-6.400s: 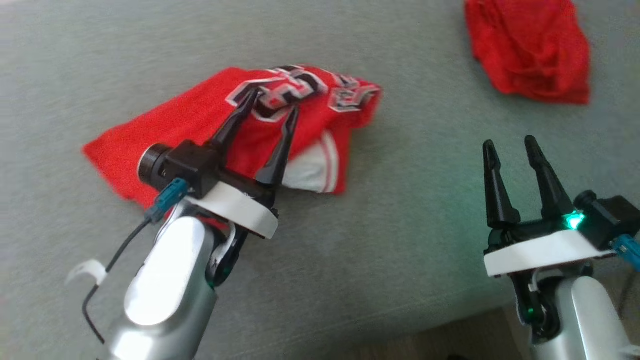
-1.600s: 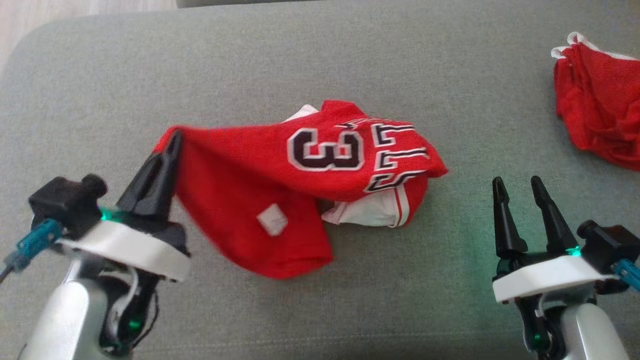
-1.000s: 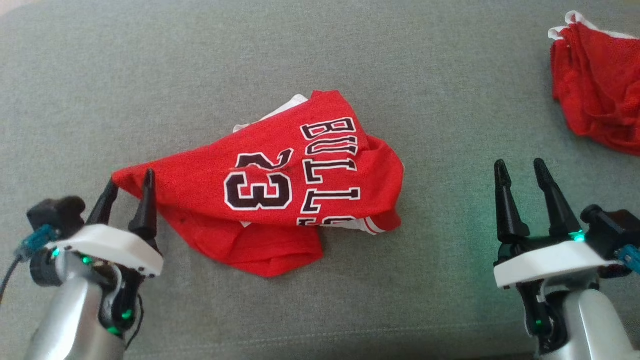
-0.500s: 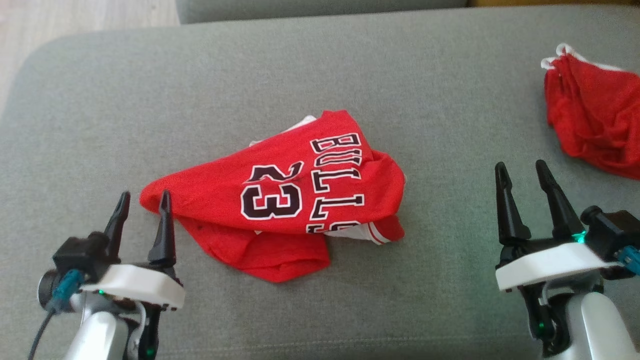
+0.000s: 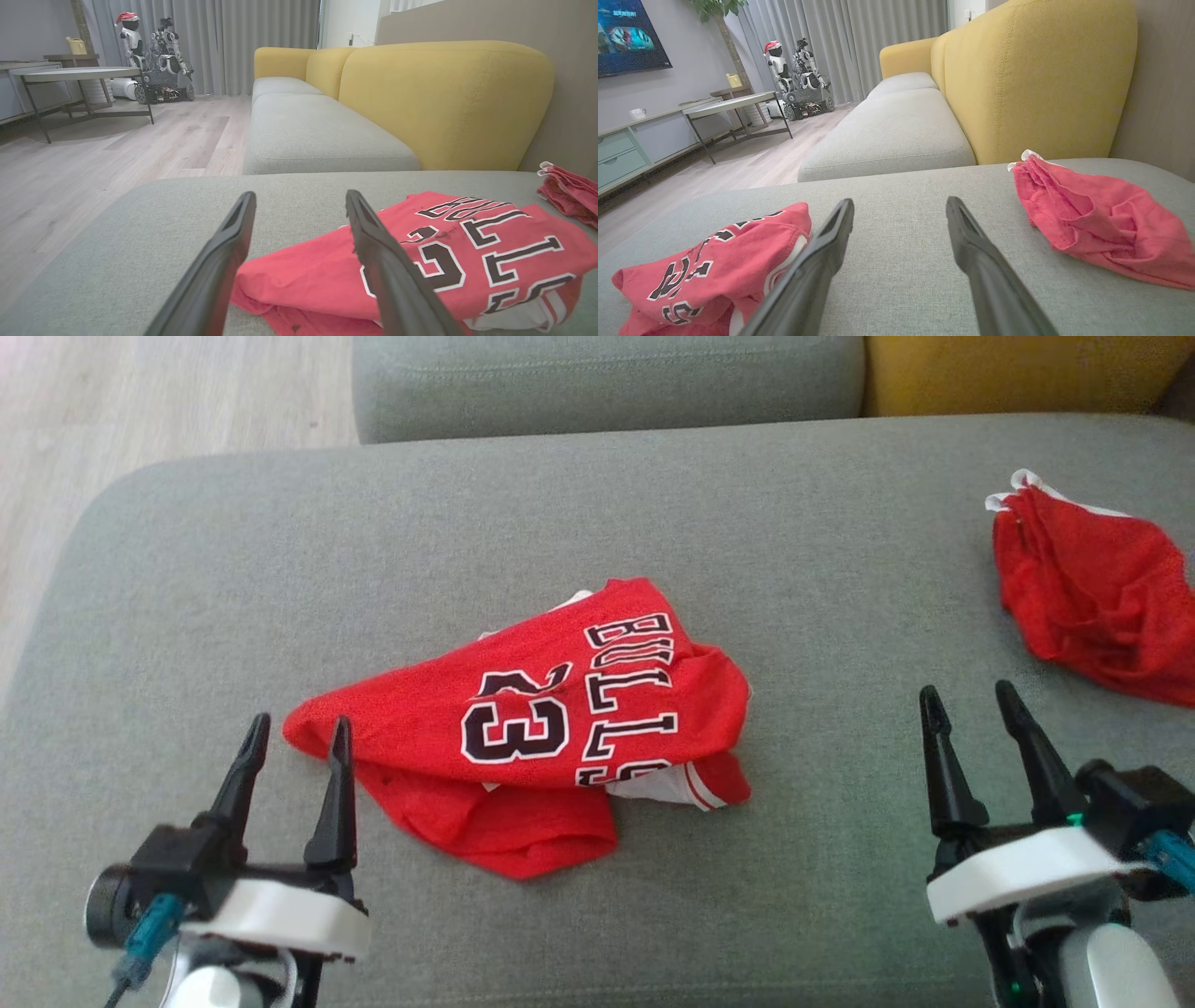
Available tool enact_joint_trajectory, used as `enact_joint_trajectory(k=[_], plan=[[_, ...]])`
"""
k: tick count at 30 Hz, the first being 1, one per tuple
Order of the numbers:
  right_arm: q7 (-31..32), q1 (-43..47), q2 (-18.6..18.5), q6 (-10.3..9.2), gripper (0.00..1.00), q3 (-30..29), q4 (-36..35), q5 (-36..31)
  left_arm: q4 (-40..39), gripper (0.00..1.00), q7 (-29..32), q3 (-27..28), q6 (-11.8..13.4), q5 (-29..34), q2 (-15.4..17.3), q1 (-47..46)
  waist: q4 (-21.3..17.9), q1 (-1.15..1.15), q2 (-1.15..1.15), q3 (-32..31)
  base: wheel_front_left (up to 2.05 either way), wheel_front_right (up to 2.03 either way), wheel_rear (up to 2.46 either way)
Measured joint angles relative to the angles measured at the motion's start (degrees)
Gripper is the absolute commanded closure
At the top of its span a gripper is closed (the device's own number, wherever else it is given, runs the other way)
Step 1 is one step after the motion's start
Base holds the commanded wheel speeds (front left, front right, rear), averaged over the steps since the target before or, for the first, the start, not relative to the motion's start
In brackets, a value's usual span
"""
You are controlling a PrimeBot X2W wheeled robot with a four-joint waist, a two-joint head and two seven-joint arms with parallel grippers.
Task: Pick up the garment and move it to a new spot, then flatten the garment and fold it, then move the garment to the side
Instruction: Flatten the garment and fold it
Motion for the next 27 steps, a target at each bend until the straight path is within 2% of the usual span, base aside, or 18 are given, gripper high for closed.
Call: enact_joint_trajectory(k=[27], plan=[[1.2, 1.5, 0.0, 0.0, 0.0, 0.7, -1.1, 0.2, -0.6, 0.0, 1.1, -1.2, 0.8, -0.7, 0.4, 1.5, -0.2, 0.0, 0.0, 0.5, 0.0, 0.0, 0.0]])
